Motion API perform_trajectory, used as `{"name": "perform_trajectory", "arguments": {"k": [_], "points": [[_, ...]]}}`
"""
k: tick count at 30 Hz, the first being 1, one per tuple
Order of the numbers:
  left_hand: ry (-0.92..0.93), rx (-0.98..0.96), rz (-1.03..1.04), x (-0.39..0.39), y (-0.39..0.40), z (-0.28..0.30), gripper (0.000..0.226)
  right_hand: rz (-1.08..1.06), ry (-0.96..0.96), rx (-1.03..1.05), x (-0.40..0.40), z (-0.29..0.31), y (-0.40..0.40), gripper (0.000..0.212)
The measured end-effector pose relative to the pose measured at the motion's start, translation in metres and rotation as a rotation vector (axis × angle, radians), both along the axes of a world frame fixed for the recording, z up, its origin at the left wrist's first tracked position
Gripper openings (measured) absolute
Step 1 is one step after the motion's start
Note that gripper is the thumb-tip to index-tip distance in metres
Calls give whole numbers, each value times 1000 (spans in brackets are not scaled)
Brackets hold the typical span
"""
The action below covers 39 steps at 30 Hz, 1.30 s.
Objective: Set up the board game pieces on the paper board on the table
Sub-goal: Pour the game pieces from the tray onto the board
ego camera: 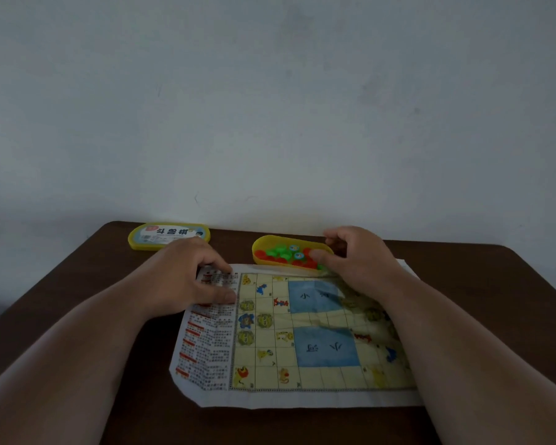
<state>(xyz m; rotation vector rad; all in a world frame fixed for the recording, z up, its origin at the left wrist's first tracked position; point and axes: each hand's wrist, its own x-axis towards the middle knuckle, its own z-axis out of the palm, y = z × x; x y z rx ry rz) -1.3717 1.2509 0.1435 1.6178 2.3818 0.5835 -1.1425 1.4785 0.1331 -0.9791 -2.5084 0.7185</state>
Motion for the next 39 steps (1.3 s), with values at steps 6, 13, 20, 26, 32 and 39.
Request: {"name": "perform_trajectory", "arguments": {"k": [6, 13, 20, 26, 32, 39], "points": [[-5, 10, 0, -1, 0, -1, 61, -12, -224, 118, 0, 3, -6, 68], [2, 15, -9, -1, 1, -1, 59, -32, 21, 21, 2, 7, -10, 73], [-5, 10, -4, -3, 0, -2, 58, 21, 319, -213, 4, 11, -7, 73], [7, 5, 6, -12, -2, -4, 65, 107, 316, -338, 4, 6, -1, 74], [4, 5, 2, -10, -1, -3, 67, 131, 197, -103, 5, 5, 0, 65], [11, -10, 7, -9, -1, -2, 77, 332, 82, 37, 9, 7, -1, 47]]}}
